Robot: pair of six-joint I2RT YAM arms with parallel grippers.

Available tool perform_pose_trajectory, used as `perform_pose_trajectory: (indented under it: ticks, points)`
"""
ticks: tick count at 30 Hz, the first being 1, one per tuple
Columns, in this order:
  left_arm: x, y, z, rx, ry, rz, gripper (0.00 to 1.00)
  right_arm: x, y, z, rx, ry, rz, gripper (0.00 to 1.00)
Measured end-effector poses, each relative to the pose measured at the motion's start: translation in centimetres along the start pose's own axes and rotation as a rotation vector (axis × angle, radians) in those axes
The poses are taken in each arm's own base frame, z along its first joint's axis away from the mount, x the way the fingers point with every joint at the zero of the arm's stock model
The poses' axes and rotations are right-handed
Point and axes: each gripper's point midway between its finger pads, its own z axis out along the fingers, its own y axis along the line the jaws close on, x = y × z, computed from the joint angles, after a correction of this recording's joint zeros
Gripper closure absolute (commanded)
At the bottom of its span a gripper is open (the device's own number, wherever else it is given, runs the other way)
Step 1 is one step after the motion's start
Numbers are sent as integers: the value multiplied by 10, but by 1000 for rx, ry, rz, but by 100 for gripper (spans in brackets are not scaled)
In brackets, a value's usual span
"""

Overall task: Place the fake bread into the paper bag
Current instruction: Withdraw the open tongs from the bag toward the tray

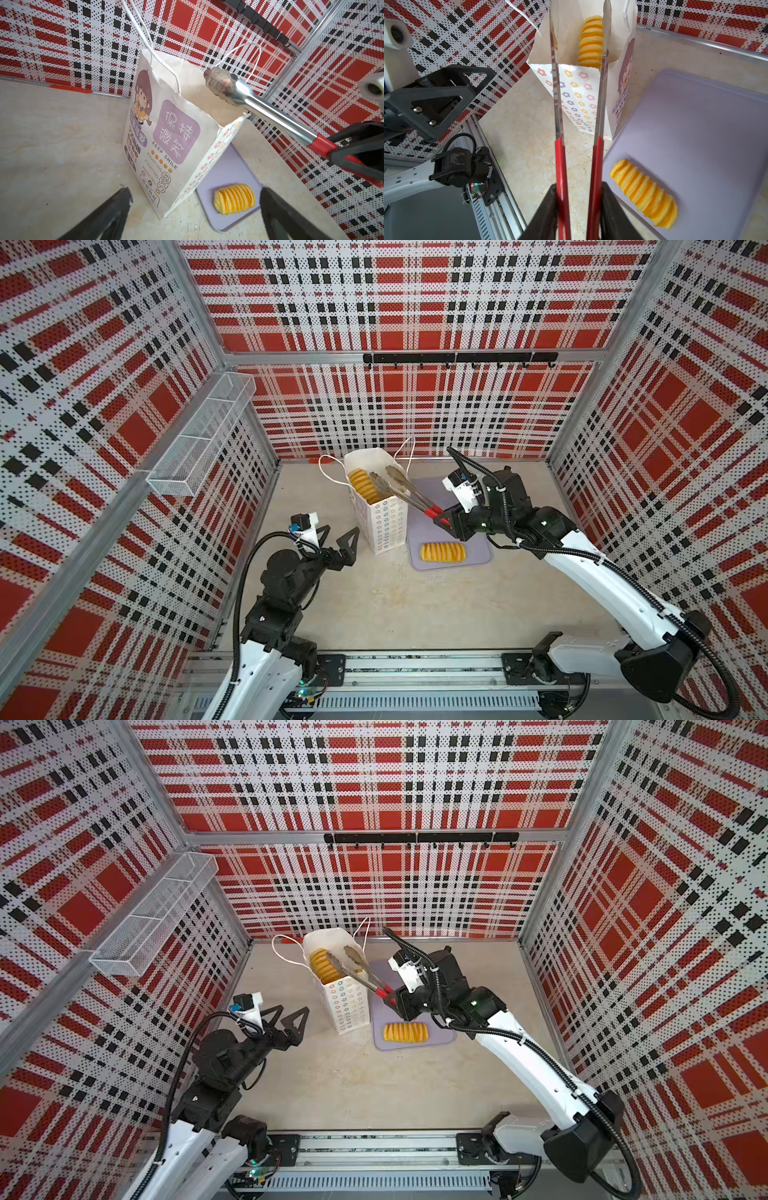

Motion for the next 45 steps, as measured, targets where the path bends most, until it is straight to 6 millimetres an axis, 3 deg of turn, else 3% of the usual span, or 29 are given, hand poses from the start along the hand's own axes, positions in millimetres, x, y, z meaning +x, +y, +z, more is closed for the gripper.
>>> perform_pose_trajectory:
  ticks: [6, 11, 23, 29, 34, 39, 45]
  points:
    - [4, -8, 1, 33, 13, 3, 0, -6, 10, -30, -2, -78, -11, 66]
    - [17, -33, 1, 127, 60, 15, 0, -1, 15, -59, 12, -147, 5, 66]
    - [63, -99, -5, 336, 212, 63, 1, 67, 2, -109, 119, -176, 160, 66]
    - [98, -118, -2, 388, 330, 96, 1, 103, -12, -121, 211, -96, 244, 67]
    - [124, -131, 4, 413, 421, 148, 1, 127, -20, -119, 262, 13, 254, 67]
    - [121, -142, 9, 431, 423, 183, 1, 124, -21, -116, 269, 66, 187, 67]
    - [118, -142, 9, 435, 408, 206, 0, 97, -17, -117, 262, 61, 46, 66]
